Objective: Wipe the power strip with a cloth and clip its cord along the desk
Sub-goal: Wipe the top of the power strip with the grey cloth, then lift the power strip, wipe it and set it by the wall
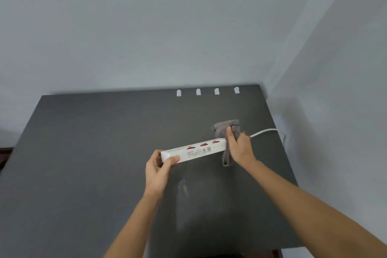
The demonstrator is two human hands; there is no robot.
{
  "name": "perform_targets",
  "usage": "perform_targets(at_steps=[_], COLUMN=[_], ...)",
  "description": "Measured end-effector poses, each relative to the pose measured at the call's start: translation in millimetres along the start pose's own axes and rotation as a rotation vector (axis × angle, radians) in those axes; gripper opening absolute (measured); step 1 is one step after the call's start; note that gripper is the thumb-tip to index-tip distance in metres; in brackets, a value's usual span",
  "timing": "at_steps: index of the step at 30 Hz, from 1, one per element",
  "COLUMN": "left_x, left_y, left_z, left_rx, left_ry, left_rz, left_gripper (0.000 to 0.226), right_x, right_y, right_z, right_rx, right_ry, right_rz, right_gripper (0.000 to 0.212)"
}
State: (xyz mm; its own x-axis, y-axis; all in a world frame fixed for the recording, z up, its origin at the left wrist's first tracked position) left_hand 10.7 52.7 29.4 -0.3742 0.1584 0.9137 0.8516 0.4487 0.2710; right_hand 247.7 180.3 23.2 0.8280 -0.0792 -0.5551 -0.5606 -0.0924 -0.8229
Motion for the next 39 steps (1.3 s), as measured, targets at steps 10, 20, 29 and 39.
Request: perform_targets(at_steps=[10,20,29,39], left_x=[56,75,70,36], left_y=[-8,11,-26,-64], left_z=[1,1,13,41], left_rx=[-0.222,-0.383,-0.333,-0.248], left_ry=[0.127,0.128,0.081,-0.123], left_rz=[-0.007,0.013,-0.087,-0.313], left_gripper=[0.036,0.049,0.05,0.043], right_x=[26,8,83,81], right_y=[-42,-68,-130,-93], right_z=[-6,-20,-1,17], right_rx=[-0.366,-0.451,-0.188,-0.517], right_ry=[0.021,0.076,0.2,0.16], right_rz=[0.028,-0.039,0.1,-0.014], right_gripper=[0.065,0.066,0.05,0.059])
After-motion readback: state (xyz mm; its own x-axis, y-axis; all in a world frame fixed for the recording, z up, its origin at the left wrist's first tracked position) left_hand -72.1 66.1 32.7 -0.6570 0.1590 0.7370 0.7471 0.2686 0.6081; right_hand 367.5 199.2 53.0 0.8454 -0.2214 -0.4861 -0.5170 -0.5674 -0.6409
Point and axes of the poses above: each hand's wrist, its own z-axis towards the middle knuckle, its own y-axis out of the palm, x = y × z, the point moved 4 cm from there along z, towards the middle knuckle, and after that the axes turned 14 degrees about -z, right-handed, at the moved point
